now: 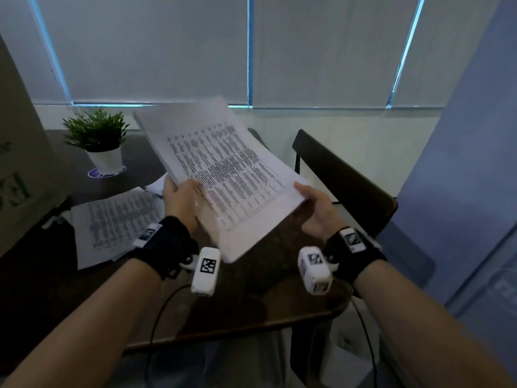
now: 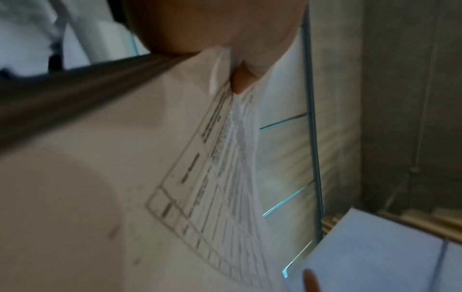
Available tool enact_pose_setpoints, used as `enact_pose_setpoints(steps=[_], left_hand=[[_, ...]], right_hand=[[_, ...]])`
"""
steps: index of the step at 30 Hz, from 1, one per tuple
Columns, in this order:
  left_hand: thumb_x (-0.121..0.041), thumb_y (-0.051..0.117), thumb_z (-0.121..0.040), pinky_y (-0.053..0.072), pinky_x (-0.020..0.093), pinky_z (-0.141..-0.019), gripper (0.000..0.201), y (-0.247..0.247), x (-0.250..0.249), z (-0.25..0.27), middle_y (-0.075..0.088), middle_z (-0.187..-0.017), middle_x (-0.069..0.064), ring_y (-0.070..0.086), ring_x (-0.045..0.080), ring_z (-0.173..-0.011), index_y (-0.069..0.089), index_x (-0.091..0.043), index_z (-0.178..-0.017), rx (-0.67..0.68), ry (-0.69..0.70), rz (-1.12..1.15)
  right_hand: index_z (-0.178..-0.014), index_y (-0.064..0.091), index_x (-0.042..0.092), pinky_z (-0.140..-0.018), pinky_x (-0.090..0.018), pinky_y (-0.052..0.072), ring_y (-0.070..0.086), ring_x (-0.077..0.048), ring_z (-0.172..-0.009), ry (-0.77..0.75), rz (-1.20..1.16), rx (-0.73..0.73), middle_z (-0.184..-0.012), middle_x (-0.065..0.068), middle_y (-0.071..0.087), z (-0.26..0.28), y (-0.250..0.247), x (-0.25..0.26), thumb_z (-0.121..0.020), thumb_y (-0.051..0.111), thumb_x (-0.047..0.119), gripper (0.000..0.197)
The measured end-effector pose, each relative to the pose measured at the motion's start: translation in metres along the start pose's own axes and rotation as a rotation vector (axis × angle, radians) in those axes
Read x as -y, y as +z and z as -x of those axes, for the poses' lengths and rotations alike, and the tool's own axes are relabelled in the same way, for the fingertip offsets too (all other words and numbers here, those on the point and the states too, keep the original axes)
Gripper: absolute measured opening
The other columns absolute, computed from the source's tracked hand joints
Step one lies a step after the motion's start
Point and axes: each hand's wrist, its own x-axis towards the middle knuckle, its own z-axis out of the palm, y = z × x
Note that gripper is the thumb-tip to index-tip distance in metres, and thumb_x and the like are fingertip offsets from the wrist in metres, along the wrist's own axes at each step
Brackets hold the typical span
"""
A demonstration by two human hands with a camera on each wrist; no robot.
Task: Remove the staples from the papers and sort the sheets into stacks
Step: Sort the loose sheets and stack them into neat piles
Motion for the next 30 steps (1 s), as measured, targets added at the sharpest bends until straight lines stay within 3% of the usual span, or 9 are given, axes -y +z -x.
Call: enact_pose_setpoints(steps=[2, 4, 7, 12, 16, 19, 23, 25, 30], left_hand=[[0.007, 0.047, -0.087, 0.054, 0.039, -0.080, 0.037, -0.011, -0.013, -0.003, 0.062, -0.113, 0.006, 0.062, 0.024, -0.099, 0.050, -0.015, -0.117, 0.057, 0.071, -0.066], [0.008, 0.046, -0.088, 0.055, 0.032, -0.075, 0.038, -0.011, -0.027, -0.002, 0.061, -0.111, 0.004, 0.063, 0.017, -0.094, 0.048, -0.010, -0.121, 0.143, 0.160, -0.157], [0.004, 0.046, -0.090, 0.054, 0.017, -0.066, 0.031, -0.003, -0.042, 0.007, 0.059, -0.103, -0.007, 0.063, 0.002, -0.085, 0.046, -0.014, -0.115, 0.258, 0.315, -0.293], [0.003, 0.046, -0.088, 0.053, 0.015, -0.068, 0.030, 0.000, -0.047, 0.011, 0.060, -0.101, -0.006, 0.063, 0.001, -0.085, 0.046, -0.015, -0.112, 0.212, 0.460, -0.268], [0.002, 0.042, -0.092, 0.048, 0.019, -0.057, 0.023, -0.016, -0.005, 0.020, 0.058, -0.084, -0.004, 0.058, 0.011, -0.077, 0.053, -0.018, -0.087, 0.170, 0.137, -0.271], [-0.002, 0.043, -0.092, 0.046, 0.027, -0.064, 0.017, -0.025, 0.016, 0.018, 0.062, -0.090, 0.002, 0.059, 0.019, -0.084, 0.057, -0.012, -0.095, 0.288, -0.077, -0.419], [-0.013, 0.053, -0.086, 0.049, 0.035, -0.072, 0.004, -0.025, 0.008, 0.008, 0.062, -0.090, 0.014, 0.060, 0.026, -0.079, 0.056, -0.011, -0.084, 0.237, -0.051, -0.457], [-0.021, 0.056, -0.086, 0.051, 0.039, -0.074, 0.019, -0.029, 0.008, 0.005, 0.064, -0.097, 0.011, 0.061, 0.026, -0.083, 0.056, -0.010, -0.101, 0.234, -0.079, -0.437], [-0.016, 0.050, -0.090, 0.046, 0.035, -0.072, 0.023, -0.050, 0.040, 0.007, 0.061, -0.097, 0.016, 0.057, 0.028, -0.084, 0.058, -0.001, -0.107, 0.247, -0.145, -0.690]], right_hand=[[-0.118, 0.065, 0.002, -0.095, -0.042, 0.050, 0.064, -0.032, -0.104, 0.046, 0.189, 0.096, -0.116, -0.018, 0.065, 0.000, 0.000, 0.022, -0.078, 0.073, 0.029, 0.049], [-0.124, 0.059, 0.003, -0.096, -0.043, 0.050, 0.063, -0.032, -0.109, 0.034, 0.491, 0.175, -0.123, -0.020, 0.064, -0.001, 0.019, 0.033, -0.085, 0.070, 0.027, 0.047], [-0.129, 0.052, 0.008, -0.096, -0.047, 0.053, 0.065, -0.029, -0.111, -0.209, 0.638, 0.080, -0.123, -0.016, 0.065, -0.011, 0.052, 0.035, -0.084, 0.072, 0.013, 0.049], [-0.138, 0.044, 0.012, -0.098, -0.042, 0.052, 0.063, -0.018, -0.117, -0.450, 0.746, 0.073, -0.128, -0.006, 0.063, -0.015, 0.059, 0.032, -0.089, 0.069, 0.015, 0.056], [-0.133, 0.053, 0.010, -0.101, -0.046, 0.051, 0.064, -0.021, -0.115, -0.344, 0.668, 0.064, -0.125, -0.007, 0.066, -0.009, 0.027, -0.015, -0.085, 0.071, 0.003, 0.052], [-0.129, 0.057, 0.012, -0.103, -0.053, 0.047, 0.062, -0.023, -0.118, -0.216, 0.609, 0.058, -0.127, -0.009, 0.065, -0.008, 0.006, -0.045, -0.083, 0.072, 0.002, 0.049], [-0.122, 0.059, 0.016, -0.091, -0.035, 0.056, 0.067, -0.017, -0.109, -0.323, 0.665, 0.037, -0.121, -0.006, 0.069, -0.009, 0.016, -0.036, -0.088, 0.070, 0.010, 0.036], [-0.122, 0.059, 0.014, -0.090, -0.037, 0.057, 0.069, -0.017, -0.106, -0.341, 0.778, 0.047, -0.119, -0.006, 0.069, -0.013, 0.016, -0.031, -0.087, 0.072, 0.018, 0.038], [-0.125, 0.058, 0.012, -0.096, -0.046, 0.053, 0.068, -0.020, -0.103, -0.020, 1.026, -0.070, -0.115, -0.004, 0.070, -0.019, -0.011, -0.059, -0.065, 0.081, 0.063, 0.082]])
